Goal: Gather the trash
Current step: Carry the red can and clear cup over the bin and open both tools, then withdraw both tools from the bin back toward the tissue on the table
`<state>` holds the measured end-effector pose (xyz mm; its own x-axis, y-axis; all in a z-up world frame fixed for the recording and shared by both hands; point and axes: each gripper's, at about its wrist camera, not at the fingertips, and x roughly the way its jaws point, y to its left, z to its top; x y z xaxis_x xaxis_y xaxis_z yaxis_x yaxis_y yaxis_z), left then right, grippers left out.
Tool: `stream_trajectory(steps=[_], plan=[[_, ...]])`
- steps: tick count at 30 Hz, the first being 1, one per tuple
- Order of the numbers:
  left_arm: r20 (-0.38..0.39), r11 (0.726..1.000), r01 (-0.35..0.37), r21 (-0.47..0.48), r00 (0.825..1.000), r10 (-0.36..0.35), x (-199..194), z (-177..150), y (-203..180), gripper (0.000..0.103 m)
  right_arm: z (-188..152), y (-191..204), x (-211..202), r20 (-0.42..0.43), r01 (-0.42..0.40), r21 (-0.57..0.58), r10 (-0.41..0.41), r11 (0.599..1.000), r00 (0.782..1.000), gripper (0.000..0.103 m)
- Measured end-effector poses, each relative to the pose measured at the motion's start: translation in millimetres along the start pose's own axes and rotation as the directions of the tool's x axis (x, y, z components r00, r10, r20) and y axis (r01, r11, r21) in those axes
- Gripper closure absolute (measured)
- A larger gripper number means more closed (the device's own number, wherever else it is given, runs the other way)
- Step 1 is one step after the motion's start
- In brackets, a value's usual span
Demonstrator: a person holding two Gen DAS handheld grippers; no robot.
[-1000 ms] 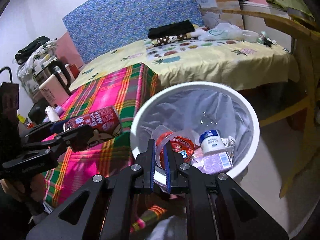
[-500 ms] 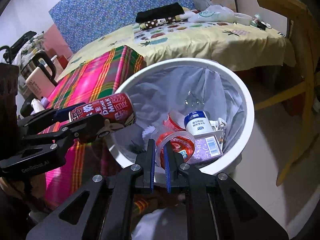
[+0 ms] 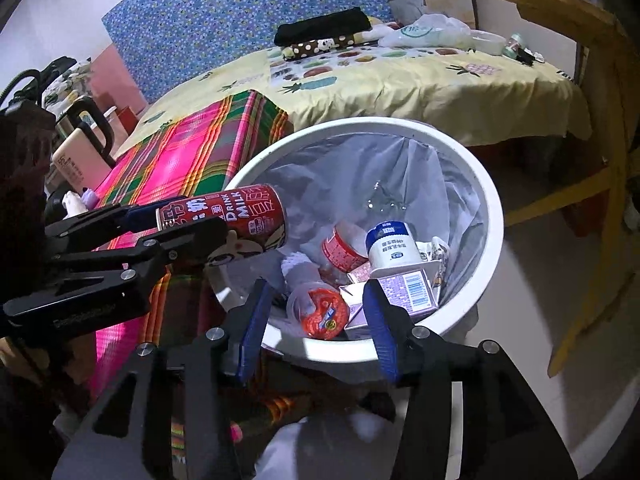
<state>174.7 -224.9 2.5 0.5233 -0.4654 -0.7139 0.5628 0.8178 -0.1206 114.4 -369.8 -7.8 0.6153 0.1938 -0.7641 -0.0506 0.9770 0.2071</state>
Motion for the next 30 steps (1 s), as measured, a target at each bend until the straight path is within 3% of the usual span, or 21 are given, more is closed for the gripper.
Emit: stream_trajectory(steps=[5, 19, 30], plan=[[0.020, 1.000, 0.007, -0.016, 1.000, -0.007, -5, 1, 3, 0.035, 1, 2, -4, 0.016, 0.005, 0.003, -0.005, 1.000, 1.000, 0.054], [0.055, 0.997, -0.020, -0.078, 0.998, 0.024, -37, -14, 17, 0.035, 1, 19, -19, 0.065, 0.012, -0.012, -0.011, 1.000, 0.998, 0.054], [0.087, 0.982, -0.085, -0.168, 0.991, 0.101, -76, -39, 43, 0.035, 0, 54, -27, 0.094, -0.013, -0.077, 0.020, 0.997, 0.995, 0.054]])
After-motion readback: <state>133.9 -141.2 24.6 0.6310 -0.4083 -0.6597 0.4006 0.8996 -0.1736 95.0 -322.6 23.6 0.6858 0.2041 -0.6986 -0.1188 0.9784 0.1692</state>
